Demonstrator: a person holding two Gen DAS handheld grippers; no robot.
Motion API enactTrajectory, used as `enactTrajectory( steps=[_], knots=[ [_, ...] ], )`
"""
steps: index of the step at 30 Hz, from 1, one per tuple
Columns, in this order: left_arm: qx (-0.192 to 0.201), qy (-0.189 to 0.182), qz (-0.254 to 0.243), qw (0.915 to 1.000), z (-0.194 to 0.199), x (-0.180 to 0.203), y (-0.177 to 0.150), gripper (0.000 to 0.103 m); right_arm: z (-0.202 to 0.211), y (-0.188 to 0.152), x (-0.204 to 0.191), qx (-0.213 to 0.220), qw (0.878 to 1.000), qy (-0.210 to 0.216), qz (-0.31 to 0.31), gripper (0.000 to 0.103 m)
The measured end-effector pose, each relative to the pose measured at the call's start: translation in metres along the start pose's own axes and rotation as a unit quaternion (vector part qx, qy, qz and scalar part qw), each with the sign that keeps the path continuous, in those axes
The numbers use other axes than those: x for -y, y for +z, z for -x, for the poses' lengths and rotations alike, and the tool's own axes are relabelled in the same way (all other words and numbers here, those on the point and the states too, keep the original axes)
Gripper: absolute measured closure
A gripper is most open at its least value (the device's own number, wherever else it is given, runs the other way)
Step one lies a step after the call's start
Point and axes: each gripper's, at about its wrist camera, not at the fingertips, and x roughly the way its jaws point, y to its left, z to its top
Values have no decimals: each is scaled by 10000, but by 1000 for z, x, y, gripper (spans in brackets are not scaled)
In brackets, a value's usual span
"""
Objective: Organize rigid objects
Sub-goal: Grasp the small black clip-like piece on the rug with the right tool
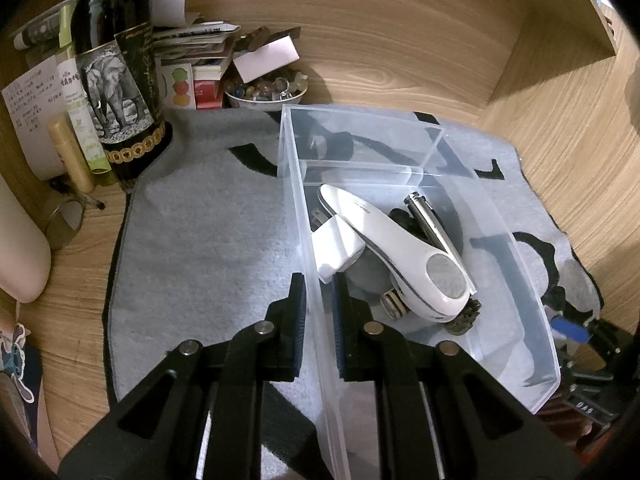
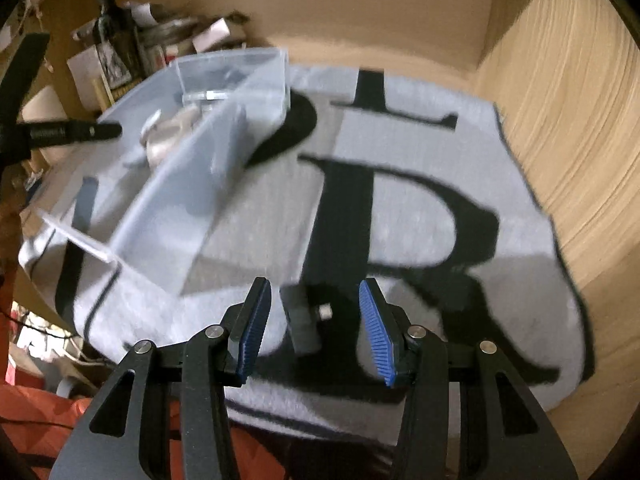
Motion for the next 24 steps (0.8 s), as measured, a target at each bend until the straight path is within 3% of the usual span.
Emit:
enactTrajectory(
  steps=[5, 8, 15, 24],
  knots=[
    [-35, 12, 36, 10000, -2, -1, 0, 92, -12, -6, 6, -94, 9998, 75, -188, 62],
    [-28, 16, 38, 10000, -3, -2, 1, 92, -11, -5, 11, -91, 9996, 56, -277, 79],
    [-36, 19, 46, 10000, -3, -3, 1, 92, -4, 4, 14, 80, 9986, 188, -484, 79],
    [-27, 12, 55, 10000, -3, -3, 1, 92, 21, 44, 6, 712, 9969, 177, -279, 79]
  ],
)
